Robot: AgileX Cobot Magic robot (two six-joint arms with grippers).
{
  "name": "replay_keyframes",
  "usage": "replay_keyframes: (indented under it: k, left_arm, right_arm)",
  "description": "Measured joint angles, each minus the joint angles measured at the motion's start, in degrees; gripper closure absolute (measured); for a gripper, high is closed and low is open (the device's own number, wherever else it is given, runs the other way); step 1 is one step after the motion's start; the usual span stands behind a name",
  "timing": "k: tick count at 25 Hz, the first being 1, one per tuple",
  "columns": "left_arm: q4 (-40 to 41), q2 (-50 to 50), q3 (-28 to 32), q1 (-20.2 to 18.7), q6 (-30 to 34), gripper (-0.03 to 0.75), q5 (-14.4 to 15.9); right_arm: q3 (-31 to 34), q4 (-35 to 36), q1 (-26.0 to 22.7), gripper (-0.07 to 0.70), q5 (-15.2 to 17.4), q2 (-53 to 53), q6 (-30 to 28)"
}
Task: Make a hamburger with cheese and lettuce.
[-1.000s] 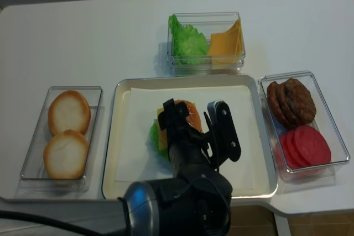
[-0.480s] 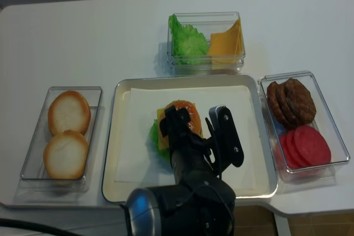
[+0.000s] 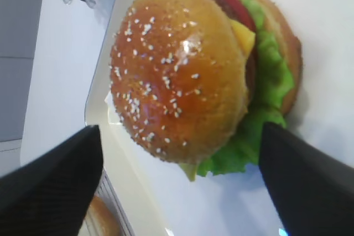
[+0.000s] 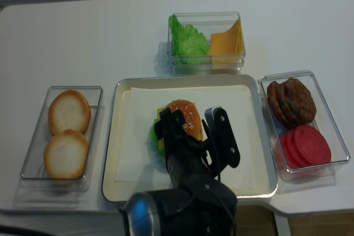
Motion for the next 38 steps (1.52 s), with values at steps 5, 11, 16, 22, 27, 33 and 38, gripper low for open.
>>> replay_keyframes:
  k: [5,11,16,22,27,33,38]
  left_arm:
    - [-1.4,-1.5,-0.6,-0.1,0.8,0.053,0.6]
    - [-6.0,-3.2,-5.4,-0.1,6.3,0.053,1.2]
    - [-10.7,-4.9,-11.6,0.8,12.7,0.053,2.8]
    - [-18.2,-5.2,-19.1,7.0,19.3,0.057,3.6]
    - [-27.3,-6.3,-21.4,14.5,23.9,0.058,4.0]
    - [-40.9,-8.4,-21.6,27.8,28.9,0.058,4.6]
    - [-45.6,-10.5,-21.6,38.2,30.8,0.067,5.0]
  right_arm:
    - [0.0,0.0,0.0,0.186,0.0,0.0,0.0]
    - [0.0,0.0,0.0,0.186,0.0,0.0,0.0]
    - [0.0,0.0,0.0,0.186,0.0,0.0,0.0]
    - [0.0,0.0,0.0,0.186,0.0,0.0,0.0]
    - [0.0,0.0,0.0,0.186,0.0,0.0,0.0]
    - [0.0,0.0,0.0,0.186,0.0,0.0,0.0]
    - [0.0,0.0,0.0,0.186,0.0,0.0,0.0]
